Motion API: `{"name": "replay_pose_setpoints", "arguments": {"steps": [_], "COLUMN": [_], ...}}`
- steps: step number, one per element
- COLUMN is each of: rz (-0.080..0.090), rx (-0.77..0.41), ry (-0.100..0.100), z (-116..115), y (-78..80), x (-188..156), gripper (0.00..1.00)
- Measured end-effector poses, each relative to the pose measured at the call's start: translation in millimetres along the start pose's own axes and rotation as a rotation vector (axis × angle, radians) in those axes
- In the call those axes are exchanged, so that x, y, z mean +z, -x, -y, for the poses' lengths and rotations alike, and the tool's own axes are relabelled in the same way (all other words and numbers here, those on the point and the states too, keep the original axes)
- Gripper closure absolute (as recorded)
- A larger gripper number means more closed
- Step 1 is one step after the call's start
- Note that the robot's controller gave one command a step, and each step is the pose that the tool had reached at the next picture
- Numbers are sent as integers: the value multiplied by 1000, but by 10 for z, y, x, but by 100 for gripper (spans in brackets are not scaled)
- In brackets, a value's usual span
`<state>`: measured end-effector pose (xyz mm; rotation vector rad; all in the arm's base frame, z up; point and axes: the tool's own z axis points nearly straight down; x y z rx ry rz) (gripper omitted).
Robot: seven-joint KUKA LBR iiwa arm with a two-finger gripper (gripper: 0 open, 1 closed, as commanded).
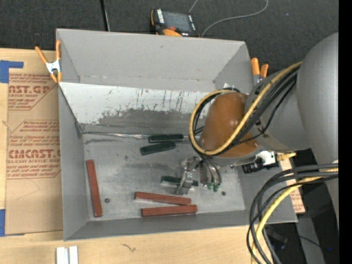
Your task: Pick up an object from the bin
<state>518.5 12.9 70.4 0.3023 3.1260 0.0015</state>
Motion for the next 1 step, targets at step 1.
{"name": "replay_pose_setpoints", "arguments": {"steps": [1], "rz": [10], "rx": [-19], "ry": [2], "z": [-221], "y": [379], "x": [-1374], "gripper": [100]}}
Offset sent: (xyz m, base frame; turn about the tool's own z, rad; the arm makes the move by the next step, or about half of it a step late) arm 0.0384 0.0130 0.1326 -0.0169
